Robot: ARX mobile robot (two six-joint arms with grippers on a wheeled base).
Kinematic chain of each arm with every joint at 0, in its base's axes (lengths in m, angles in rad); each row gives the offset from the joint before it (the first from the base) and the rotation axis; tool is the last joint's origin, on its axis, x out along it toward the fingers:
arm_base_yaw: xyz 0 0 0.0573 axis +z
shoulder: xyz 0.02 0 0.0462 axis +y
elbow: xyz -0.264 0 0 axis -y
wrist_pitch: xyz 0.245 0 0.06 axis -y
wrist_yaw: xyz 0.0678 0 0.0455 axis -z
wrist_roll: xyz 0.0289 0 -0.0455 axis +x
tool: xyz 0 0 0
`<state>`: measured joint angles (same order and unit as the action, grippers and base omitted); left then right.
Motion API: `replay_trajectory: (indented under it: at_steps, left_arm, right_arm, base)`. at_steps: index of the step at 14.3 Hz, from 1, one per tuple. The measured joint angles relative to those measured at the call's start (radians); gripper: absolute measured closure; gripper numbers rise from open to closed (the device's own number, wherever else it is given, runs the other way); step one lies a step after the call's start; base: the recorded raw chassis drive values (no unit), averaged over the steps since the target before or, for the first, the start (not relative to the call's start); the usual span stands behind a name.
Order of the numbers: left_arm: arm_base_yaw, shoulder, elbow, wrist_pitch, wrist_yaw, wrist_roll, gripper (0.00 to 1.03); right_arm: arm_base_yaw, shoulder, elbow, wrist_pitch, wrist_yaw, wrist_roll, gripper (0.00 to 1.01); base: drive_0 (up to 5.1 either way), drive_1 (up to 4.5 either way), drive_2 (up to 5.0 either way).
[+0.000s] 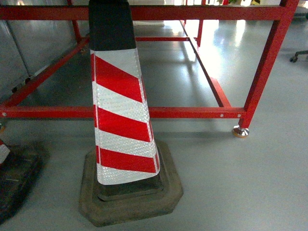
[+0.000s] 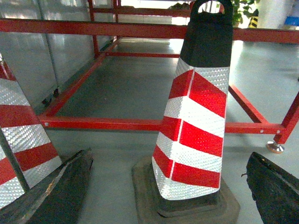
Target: Pick blue part to blue bin on bottom shelf
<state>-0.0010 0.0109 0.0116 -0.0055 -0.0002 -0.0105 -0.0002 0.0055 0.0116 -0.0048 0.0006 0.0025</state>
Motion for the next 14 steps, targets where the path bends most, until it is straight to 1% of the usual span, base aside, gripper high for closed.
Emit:
replay_trajectory:
  at_steps: [14]
  left_arm:
    - [0.0, 0.0, 0.0, 0.0, 0.0, 0.0, 0.05]
  right_arm:
    - [0.0, 0.0, 0.0, 0.0, 0.0, 0.0, 0.03]
  base:
    - [0.0, 0.0, 0.0]
